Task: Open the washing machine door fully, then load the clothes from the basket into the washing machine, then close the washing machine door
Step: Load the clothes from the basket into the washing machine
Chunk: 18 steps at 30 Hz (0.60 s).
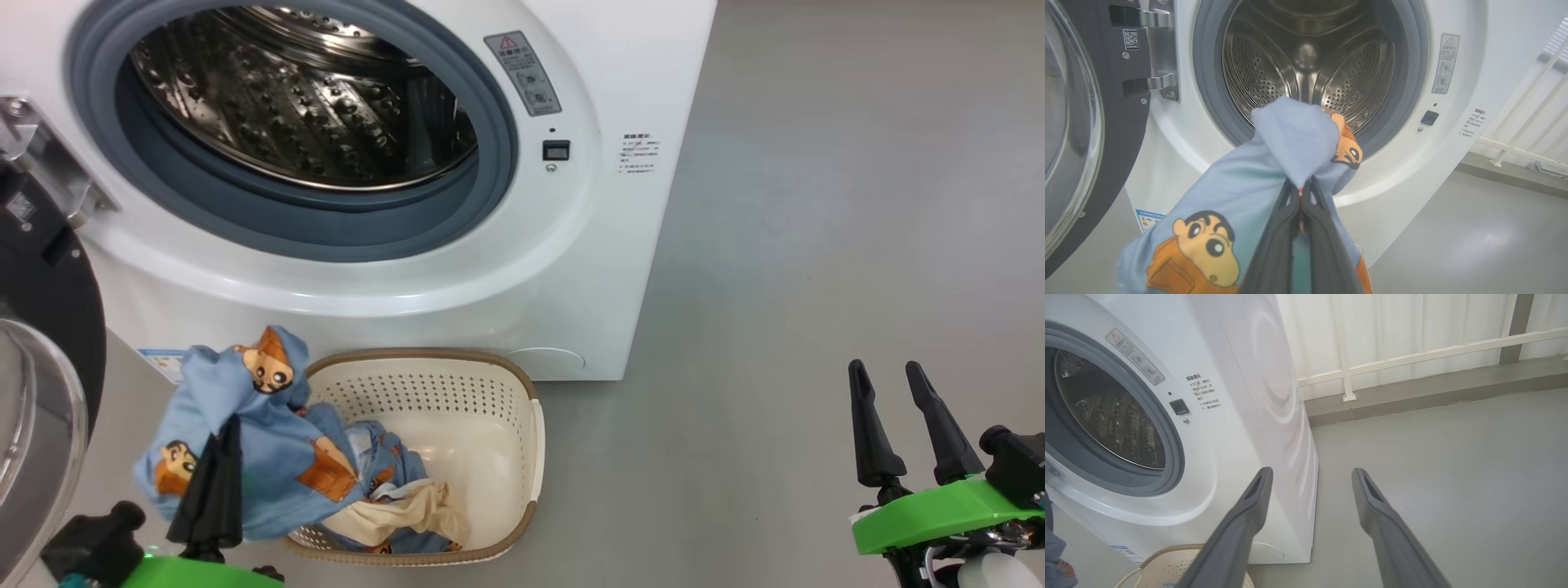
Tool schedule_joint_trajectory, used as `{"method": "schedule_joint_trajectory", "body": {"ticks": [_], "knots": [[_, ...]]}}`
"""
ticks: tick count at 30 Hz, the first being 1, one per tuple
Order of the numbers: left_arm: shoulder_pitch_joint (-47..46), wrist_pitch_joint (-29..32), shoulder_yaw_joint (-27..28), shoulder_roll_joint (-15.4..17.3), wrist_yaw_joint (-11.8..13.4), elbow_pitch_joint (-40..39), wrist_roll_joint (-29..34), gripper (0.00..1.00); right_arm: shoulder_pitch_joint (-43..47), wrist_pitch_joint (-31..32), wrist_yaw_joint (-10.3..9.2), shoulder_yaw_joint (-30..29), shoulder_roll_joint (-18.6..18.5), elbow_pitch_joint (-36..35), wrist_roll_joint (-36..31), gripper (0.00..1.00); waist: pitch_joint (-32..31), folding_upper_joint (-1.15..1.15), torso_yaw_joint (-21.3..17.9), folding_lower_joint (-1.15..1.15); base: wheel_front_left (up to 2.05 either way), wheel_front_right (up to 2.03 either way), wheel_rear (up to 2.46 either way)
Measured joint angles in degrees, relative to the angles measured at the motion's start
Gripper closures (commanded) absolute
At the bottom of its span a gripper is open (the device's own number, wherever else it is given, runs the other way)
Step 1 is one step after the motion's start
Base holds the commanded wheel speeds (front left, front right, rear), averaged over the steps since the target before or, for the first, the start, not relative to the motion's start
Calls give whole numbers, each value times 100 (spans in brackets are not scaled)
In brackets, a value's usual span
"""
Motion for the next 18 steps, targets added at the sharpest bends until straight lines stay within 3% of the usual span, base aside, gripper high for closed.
{"method": "schedule_joint_trajectory", "body": {"ticks": [12,18], "knots": [[144,-34,205,-151,0,-386,134,100,86,0,0,-31,4,-91,0,0,200,0,33,0,0,0,0],[-401,-34,234,-148,0,-406,86,100,-37,0,0,-48,13,-157,-5,0,530,0,11,0,0,0,0]]}}
